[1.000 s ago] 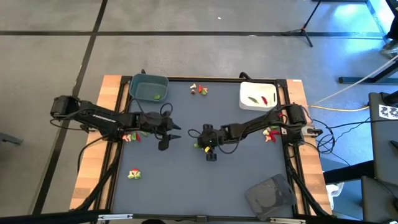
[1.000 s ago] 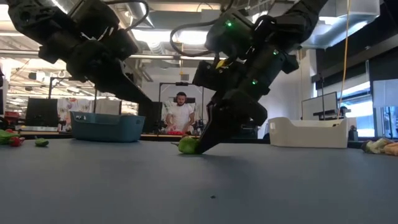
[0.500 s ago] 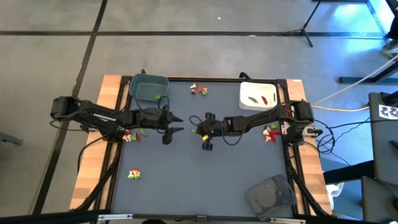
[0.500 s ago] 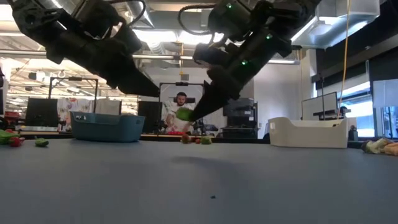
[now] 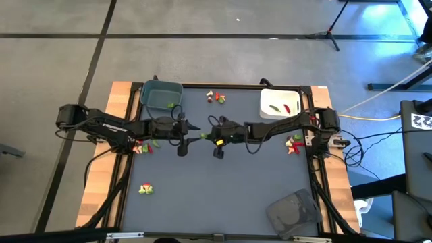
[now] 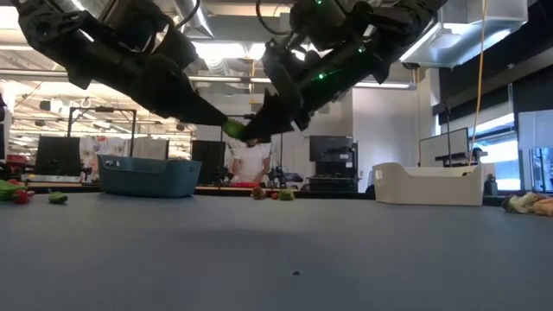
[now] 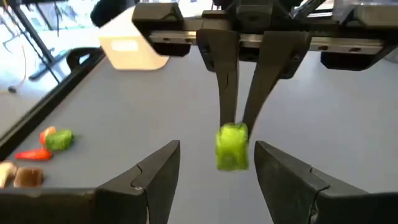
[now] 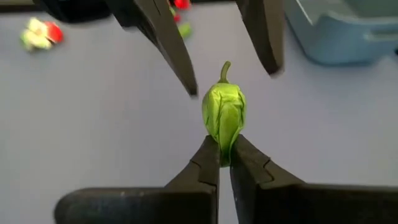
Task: Sort produce into baskets
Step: Put the green bell pepper into the blue bin
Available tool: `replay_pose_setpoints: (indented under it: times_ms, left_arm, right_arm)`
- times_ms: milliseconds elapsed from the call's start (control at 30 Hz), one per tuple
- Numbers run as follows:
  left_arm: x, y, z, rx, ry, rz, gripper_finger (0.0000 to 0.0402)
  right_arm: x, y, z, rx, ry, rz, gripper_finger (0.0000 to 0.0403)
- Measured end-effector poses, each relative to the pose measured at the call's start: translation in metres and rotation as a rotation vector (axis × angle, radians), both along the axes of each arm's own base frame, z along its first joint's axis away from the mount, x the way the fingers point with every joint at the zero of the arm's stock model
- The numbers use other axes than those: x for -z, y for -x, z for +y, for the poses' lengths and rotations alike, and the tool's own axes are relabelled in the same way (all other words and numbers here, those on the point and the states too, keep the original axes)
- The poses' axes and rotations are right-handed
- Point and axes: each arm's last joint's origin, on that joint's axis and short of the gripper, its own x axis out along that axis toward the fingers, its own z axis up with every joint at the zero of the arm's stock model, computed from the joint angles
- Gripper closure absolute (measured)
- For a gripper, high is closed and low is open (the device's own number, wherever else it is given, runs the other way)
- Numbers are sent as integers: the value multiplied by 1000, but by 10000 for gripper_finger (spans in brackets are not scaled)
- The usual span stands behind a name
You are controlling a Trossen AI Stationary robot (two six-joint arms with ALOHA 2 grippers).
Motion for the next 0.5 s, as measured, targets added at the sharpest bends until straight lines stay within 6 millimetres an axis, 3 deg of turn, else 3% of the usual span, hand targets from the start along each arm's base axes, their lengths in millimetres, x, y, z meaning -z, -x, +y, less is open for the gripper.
replay_pose_setpoints:
  times_ms: [267,500]
  left_arm:
    - [0,-1,-2,50,44,-9,205]
    - [-3,-2,-3,85,38,-42,262]
  right_arm:
    - [-8,-4,0,-27,24,-94,385]
    - [-8,-4,1,-46,36,-92,385]
